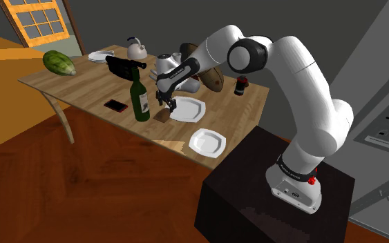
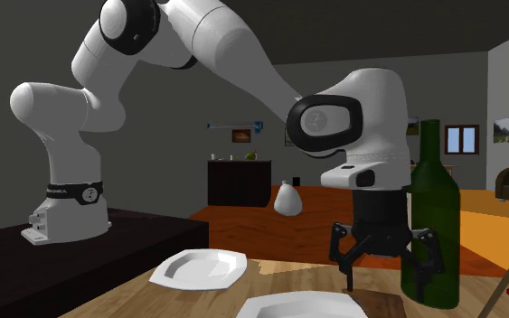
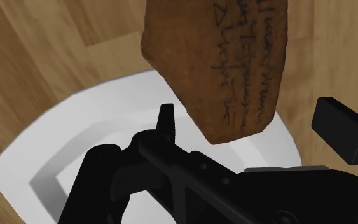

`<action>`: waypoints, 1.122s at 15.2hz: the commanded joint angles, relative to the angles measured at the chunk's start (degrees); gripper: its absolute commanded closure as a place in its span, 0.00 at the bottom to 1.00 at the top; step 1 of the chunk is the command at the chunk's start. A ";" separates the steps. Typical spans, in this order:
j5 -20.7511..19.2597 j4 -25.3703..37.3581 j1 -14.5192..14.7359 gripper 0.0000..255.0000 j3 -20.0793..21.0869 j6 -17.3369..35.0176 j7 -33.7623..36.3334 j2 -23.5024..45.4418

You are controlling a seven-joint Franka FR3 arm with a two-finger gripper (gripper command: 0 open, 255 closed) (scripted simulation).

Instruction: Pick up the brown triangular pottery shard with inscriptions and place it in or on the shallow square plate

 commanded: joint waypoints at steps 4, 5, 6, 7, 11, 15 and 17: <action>0.00 0.00 0.00 1.00 0.00 0.01 0.00 0.01; 0.00 0.00 0.00 1.00 0.00 0.01 0.00 0.01; 0.00 0.00 0.00 1.00 0.00 0.01 0.00 0.00; 0.00 0.00 0.00 1.00 0.00 0.01 0.00 0.00; 0.00 0.00 0.00 1.00 0.00 0.01 0.00 0.00; 3.01 2.31 -4.52 0.00 3.01 -6.47 -6.50 -1.26; 2.90 2.59 -4.40 0.00 2.88 -5.66 -6.45 -0.18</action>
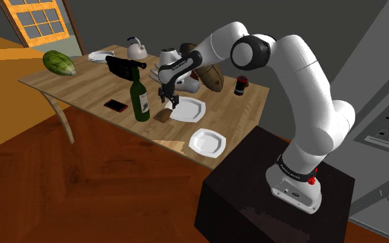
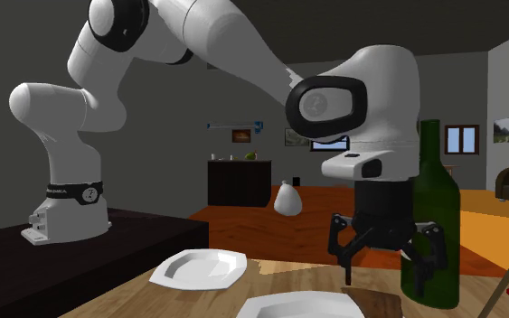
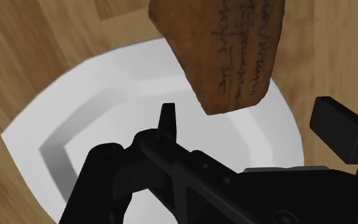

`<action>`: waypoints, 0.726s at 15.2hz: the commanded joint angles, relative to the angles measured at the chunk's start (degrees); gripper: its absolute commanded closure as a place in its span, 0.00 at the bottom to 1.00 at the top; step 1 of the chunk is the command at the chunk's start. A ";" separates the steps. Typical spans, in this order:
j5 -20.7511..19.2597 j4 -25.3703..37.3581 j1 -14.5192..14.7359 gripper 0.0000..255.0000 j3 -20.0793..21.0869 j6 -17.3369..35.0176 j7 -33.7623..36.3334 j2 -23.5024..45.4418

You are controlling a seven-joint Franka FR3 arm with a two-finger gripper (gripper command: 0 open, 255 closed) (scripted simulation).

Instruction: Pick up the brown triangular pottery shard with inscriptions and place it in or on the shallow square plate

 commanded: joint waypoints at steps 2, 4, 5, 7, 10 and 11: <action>0.06 0.63 -0.14 0.00 0.05 0.55 -0.43 1.45; -0.05 1.06 -0.01 0.00 -0.07 1.28 -0.38 2.61; -0.10 1.28 0.06 0.00 -0.13 1.65 -0.36 3.19; -0.14 1.41 0.09 0.00 -0.17 1.86 -0.35 3.53; -0.14 1.42 0.09 0.00 -0.17 1.85 -0.35 3.53; -0.14 1.42 0.09 0.00 -0.17 1.85 -0.35 3.53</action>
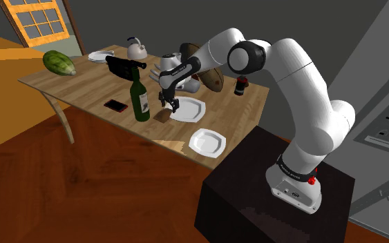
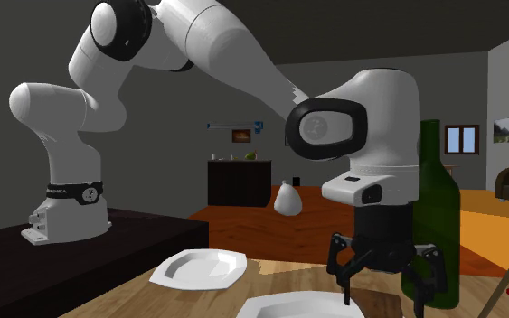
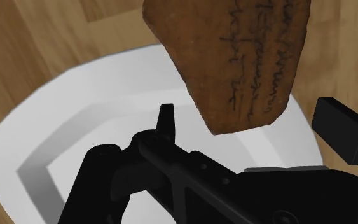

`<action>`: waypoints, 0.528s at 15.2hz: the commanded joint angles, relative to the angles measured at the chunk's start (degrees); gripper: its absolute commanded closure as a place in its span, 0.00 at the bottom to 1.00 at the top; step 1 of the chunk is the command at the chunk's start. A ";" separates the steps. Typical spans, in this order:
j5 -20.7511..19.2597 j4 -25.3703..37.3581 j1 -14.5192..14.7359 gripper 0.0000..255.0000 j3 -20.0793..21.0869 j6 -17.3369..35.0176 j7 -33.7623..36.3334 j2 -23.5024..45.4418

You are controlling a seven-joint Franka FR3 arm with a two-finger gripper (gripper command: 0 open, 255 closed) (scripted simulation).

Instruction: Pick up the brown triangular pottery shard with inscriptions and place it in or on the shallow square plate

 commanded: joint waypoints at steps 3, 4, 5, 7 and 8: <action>0.00 0.05 0.01 1.00 0.00 0.00 0.00 0.04; 0.00 0.05 0.01 1.00 0.00 0.00 0.00 0.04; 0.00 0.05 0.01 1.00 0.00 0.00 0.00 0.04; 0.00 0.06 0.01 1.00 0.00 -0.01 0.01 0.04; 0.00 0.06 0.01 1.00 0.00 -0.01 0.00 0.04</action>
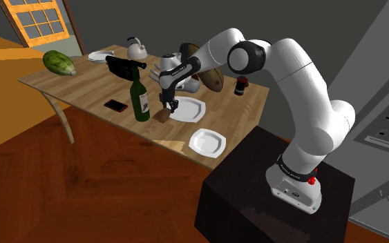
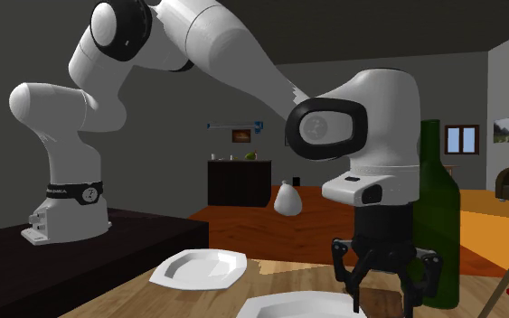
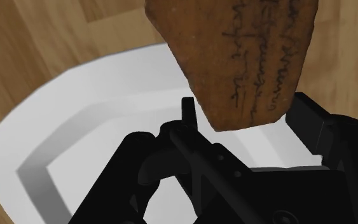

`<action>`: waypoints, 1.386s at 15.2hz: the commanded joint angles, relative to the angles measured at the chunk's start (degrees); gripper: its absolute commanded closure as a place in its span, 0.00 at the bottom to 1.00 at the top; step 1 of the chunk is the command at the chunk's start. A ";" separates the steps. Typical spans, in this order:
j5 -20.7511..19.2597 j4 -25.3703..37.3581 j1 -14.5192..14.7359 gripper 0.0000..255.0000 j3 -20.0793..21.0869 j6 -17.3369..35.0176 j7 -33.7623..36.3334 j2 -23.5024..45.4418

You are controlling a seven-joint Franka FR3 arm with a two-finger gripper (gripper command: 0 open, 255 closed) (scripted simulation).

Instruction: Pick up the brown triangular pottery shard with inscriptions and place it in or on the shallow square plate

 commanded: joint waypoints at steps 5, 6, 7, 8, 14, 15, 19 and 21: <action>0.05 -0.27 -0.06 1.00 0.07 -0.34 -0.01 -0.60; 0.10 -0.50 -0.11 1.00 0.13 -0.70 -0.01 -1.19; 0.16 -0.71 -0.16 1.00 0.19 -1.07 -0.02 -1.77; 0.21 -0.91 -0.21 1.00 0.26 -1.45 -0.03 -2.34; 0.56 -1.68 -0.49 1.00 0.63 -3.90 -0.10 -5.56; 0.62 -1.79 -0.54 1.00 0.70 -4.32 -0.11 -6.09; 0.87 -1.95 -0.70 1.00 0.93 -6.11 -0.18 -8.05; 0.99 -1.93 -0.77 1.00 1.05 -7.05 -0.21 -8.98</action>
